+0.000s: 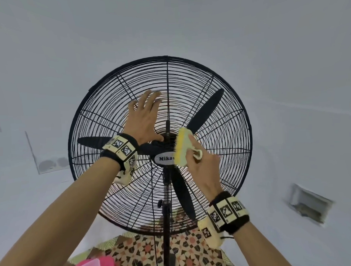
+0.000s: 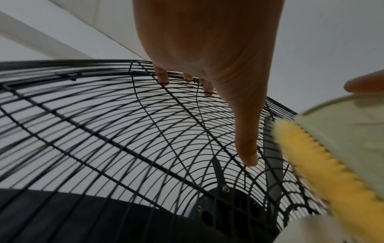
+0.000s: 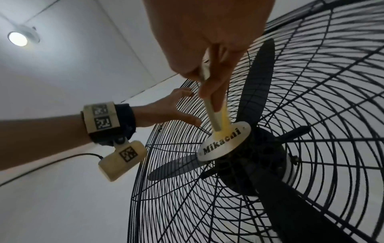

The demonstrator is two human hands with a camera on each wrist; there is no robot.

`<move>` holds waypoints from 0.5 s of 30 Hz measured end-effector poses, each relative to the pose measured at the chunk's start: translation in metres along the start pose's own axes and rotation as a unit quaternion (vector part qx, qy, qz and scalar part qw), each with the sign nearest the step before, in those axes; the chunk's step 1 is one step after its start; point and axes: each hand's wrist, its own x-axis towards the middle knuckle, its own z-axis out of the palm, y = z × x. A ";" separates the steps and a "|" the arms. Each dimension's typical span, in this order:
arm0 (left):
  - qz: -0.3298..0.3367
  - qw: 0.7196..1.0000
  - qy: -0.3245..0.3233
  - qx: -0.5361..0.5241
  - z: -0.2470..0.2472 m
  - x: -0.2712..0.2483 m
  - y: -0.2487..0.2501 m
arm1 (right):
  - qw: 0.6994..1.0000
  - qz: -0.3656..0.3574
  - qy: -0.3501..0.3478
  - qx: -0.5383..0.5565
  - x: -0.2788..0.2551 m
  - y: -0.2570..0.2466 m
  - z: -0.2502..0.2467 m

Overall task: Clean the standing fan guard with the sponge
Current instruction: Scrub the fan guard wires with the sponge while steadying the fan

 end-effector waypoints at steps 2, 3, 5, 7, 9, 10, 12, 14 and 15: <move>0.000 1.000 0.004 -0.001 -0.002 -0.001 0.001 | 0.998 -0.031 -0.053 -0.004 -0.003 0.003 0.003; 0.000 1.000 0.007 -0.004 -0.002 -0.001 0.001 | 0.998 -0.029 -0.061 -0.015 -0.002 0.006 0.003; -0.001 1.000 0.010 -0.009 -0.001 -0.002 0.000 | 0.999 -0.004 -0.039 -0.036 0.003 0.007 -0.002; -0.004 1.000 0.005 -0.011 -0.001 -0.001 -0.001 | 0.999 -0.001 -0.014 -0.052 0.002 0.004 -0.003; -0.006 1.000 0.005 -0.009 -0.003 -0.001 0.000 | 0.998 -0.025 -0.045 -0.036 -0.003 -0.003 0.000; -0.006 1.000 0.007 -0.007 -0.003 -0.001 0.001 | 0.996 -0.045 -0.075 -0.026 -0.006 -0.007 0.003; -0.008 1.000 0.011 -0.003 -0.005 -0.002 0.003 | 0.991 -0.064 -0.109 -0.033 -0.006 -0.007 0.006; -0.015 1.000 0.005 0.002 -0.006 -0.002 0.003 | 0.996 -0.031 -0.066 -0.048 0.001 -0.003 0.005; -0.019 1.000 0.001 0.006 -0.006 -0.002 0.002 | 0.998 -0.014 -0.031 -0.060 0.003 -0.002 0.004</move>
